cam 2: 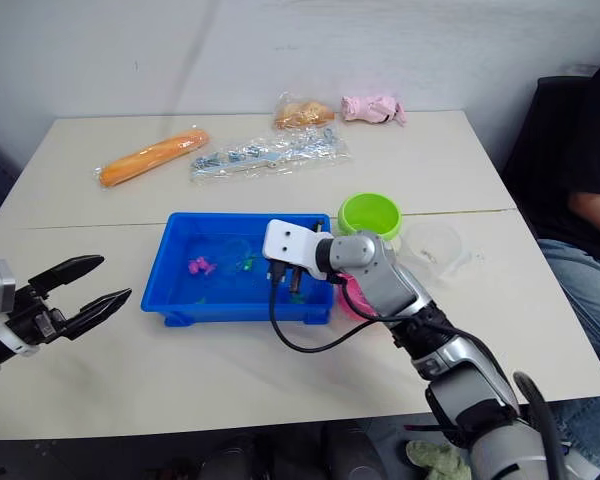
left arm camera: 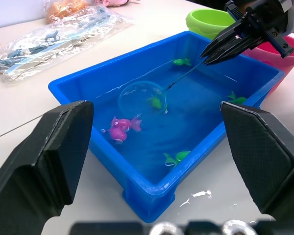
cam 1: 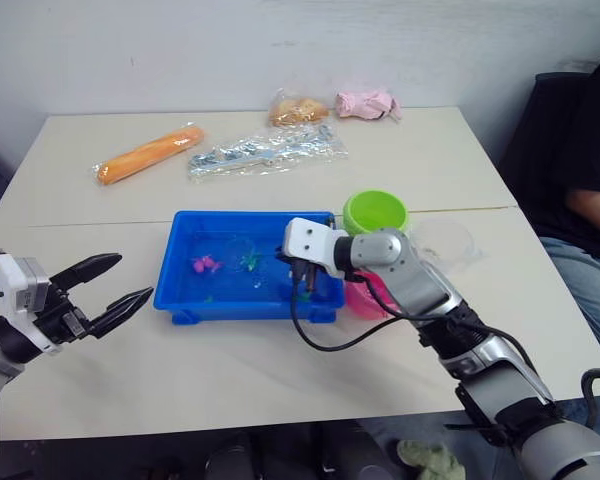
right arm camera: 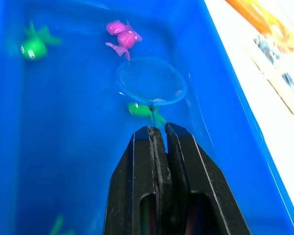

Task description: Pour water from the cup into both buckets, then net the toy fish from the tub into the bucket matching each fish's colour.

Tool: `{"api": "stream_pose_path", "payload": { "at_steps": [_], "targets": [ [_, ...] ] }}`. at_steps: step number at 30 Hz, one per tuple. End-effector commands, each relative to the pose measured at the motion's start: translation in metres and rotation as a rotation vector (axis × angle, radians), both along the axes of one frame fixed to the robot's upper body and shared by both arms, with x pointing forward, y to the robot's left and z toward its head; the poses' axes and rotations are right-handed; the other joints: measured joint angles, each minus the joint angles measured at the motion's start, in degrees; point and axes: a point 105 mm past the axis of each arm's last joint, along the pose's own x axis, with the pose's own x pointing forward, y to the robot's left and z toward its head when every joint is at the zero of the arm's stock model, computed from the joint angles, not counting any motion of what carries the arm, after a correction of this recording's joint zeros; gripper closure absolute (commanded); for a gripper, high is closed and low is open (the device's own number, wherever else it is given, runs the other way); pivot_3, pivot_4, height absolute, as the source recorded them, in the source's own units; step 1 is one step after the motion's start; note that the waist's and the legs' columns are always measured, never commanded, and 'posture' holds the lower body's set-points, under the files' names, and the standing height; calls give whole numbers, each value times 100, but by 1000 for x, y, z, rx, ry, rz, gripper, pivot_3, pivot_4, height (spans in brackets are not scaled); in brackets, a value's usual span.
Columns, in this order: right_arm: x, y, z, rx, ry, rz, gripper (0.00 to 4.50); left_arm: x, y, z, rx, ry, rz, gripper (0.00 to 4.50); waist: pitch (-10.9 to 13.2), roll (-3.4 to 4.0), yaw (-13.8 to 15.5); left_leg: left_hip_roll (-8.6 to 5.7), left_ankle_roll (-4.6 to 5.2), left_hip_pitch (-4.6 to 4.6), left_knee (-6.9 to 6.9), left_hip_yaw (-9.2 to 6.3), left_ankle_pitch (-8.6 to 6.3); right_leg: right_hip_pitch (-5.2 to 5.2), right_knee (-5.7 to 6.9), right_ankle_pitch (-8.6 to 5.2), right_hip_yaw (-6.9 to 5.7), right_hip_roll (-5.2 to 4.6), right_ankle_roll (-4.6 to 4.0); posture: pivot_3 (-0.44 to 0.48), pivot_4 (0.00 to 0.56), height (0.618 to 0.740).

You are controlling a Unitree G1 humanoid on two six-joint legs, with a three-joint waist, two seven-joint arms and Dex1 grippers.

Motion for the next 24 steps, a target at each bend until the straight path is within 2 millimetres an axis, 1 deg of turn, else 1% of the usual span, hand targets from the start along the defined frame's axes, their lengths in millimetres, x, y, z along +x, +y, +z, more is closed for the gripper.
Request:
{"api": "stream_pose_path", "payload": {
  "at_steps": [1,4,8,14,18,24],
  "targets": [
    [-2,9,8,17,-26,30,4500,-3,-1,7,9,-24,2,58,0,0,1,0,0,0,1,1,0,1,0,0,0,0,0,0,150,740],
    [-3,13,5,25,-8,40,4500,-4,0,7,8,-23,7,58,0,0,-4,0,0,0,2,1,0,0,1,0,0,0,0,0,150,740],
    [-2,14,3,9,-10,43,4500,-6,2,6,9,-19,25,58,0,0,-7,0,0,0,2,1,0,-2,4,0,0,0,-1,0,150,740],
    [-2,13,-1,-47,6,49,4500,-13,21,4,9,-1,91,58,0,0,-11,0,0,0,2,2,0,-3,5,-1,0,0,-2,0,150,740],
    [-5,20,-2,-45,23,60,4500,-17,30,2,4,7,115,58,-1,-1,-11,0,0,0,2,1,0,-3,6,-2,0,0,-4,0,150,740],
    [-5,32,-1,-2,37,64,4500,-16,31,2,15,16,105,58,-1,-2,-13,0,0,0,2,2,0,-3,7,-2,0,0,-4,0,150,740]
  ]
}}
